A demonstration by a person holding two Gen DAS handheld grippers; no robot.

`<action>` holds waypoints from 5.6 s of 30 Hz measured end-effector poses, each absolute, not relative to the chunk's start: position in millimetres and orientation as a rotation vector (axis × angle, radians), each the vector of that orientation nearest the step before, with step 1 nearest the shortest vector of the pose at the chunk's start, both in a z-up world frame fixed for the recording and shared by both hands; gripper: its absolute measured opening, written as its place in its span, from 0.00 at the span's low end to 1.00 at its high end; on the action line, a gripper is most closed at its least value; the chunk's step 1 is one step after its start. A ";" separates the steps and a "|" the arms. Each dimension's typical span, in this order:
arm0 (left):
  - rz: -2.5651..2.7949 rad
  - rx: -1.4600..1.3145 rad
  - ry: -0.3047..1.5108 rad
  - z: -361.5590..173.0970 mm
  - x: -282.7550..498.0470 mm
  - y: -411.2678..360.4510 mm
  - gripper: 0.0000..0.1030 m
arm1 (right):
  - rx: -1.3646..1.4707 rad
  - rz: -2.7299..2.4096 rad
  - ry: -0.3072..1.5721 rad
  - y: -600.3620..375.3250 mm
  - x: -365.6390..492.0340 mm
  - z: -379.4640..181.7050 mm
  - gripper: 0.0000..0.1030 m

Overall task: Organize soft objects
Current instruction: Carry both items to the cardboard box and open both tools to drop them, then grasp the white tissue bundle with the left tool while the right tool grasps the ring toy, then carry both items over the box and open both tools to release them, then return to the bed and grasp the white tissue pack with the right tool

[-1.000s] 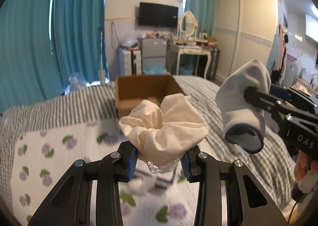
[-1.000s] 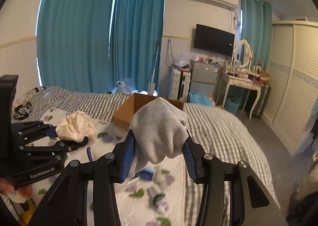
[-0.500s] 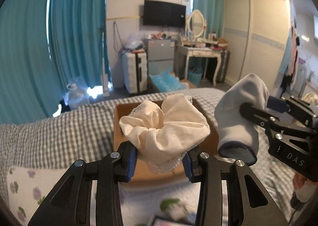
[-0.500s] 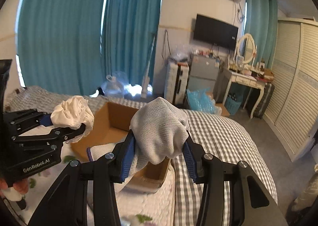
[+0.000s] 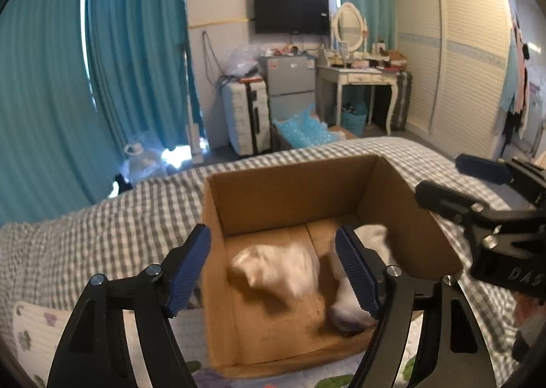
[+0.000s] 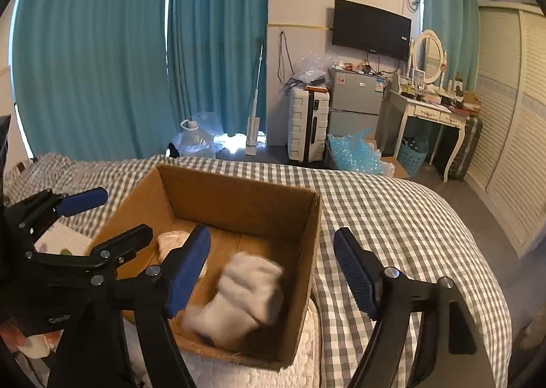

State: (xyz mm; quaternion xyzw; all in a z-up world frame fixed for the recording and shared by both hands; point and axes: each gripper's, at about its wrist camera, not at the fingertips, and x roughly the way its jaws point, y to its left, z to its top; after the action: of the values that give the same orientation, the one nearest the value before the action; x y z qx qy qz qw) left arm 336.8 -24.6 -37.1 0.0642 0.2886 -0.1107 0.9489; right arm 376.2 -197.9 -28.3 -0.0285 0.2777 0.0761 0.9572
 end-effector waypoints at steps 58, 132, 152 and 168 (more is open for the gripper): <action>-0.206 0.057 0.802 -150.3 130.3 52.3 0.87 | -0.113 0.062 0.969 -185.5 157.4 -186.8 0.44; -0.352 0.082 0.546 22.6 260.8 -2.3 0.46 | -0.086 0.206 0.547 -164.5 258.5 47.2 0.32; -0.213 0.131 0.627 -63.8 369.7 -15.0 0.75 | 0.026 0.184 0.616 -187.3 388.4 -43.2 0.84; -0.160 0.102 0.421 92.9 211.6 12.9 0.76 | -0.046 0.189 0.486 -198.5 234.7 91.6 0.92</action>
State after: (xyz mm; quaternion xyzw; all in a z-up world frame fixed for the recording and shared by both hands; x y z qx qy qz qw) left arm 211.6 12.9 92.9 0.0505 0.2084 -0.0794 0.9735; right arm 234.7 -198.5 91.6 -0.0228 0.2401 0.0935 0.9660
